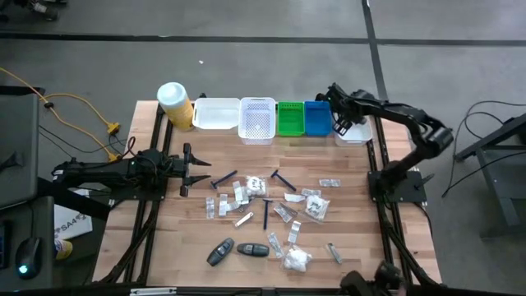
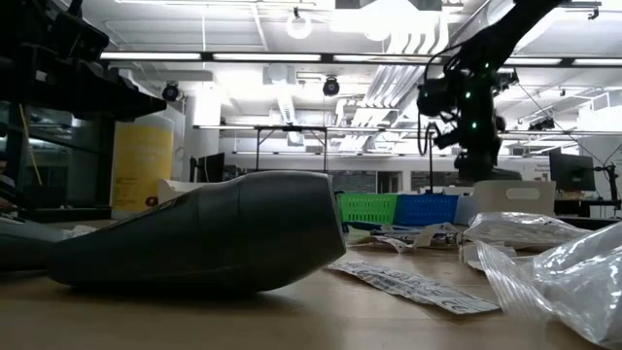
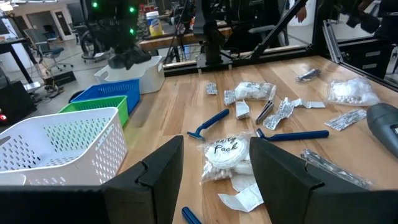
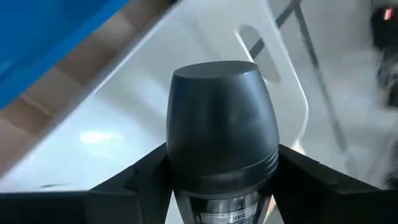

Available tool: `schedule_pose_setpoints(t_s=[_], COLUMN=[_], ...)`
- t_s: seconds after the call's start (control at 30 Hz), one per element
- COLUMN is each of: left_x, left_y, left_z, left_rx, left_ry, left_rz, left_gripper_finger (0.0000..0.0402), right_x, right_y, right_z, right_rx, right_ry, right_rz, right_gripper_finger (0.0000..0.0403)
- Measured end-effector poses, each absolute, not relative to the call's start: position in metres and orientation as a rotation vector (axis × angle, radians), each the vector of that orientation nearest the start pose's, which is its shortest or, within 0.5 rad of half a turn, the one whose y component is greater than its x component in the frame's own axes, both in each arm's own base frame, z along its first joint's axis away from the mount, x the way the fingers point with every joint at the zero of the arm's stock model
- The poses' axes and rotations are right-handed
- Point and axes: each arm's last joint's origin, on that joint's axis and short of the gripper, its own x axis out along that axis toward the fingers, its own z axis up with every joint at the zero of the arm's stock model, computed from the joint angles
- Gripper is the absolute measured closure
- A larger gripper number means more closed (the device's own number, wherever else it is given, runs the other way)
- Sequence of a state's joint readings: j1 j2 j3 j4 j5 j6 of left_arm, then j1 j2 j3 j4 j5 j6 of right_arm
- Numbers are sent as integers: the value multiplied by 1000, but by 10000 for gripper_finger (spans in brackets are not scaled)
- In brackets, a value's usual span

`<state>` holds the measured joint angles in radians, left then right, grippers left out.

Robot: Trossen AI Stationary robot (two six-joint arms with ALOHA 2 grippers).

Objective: Pick & Place Travel size toiletries
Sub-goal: Put the black deodorant into the right white bin

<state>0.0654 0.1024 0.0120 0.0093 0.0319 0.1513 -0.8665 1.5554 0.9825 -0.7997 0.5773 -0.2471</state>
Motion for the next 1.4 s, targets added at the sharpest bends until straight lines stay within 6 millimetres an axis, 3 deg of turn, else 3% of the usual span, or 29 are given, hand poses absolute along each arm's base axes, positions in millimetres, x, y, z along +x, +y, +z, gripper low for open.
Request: schedule_pose_setpoints(t_s=[0.17, 0.37, 0.77, 0.97, 1.23, 1.4], left_x=[103, 103, 103, 103, 103, 103], left_y=[6, 6, 6, 6, 6, 6], left_z=[160, 160, 160, 160, 160, 160], left_rx=[147, 147, 147, 147, 147, 147], left_ry=[83, 83, 83, 83, 83, 83], left_rz=[27, 26, 23, 24, 24, 24], left_gripper_finger=[218, 218, 218, 218, 218, 218], right_x=[170, 172, 177, 182, 175, 173], right_y=[-224, -226, -217, -183, -120, -81], right_z=[181, 172, 176, 198, 235, 258], right_rx=[-133, -222, -272, -99, 423, 434], right_ry=[1747, 1830, 1869, 1711, 1480, 1322], right_rz=[-835, -698, -794, -976, -965, -939], right_gripper_finger=[182, 170, 83, 73, 90, 94])
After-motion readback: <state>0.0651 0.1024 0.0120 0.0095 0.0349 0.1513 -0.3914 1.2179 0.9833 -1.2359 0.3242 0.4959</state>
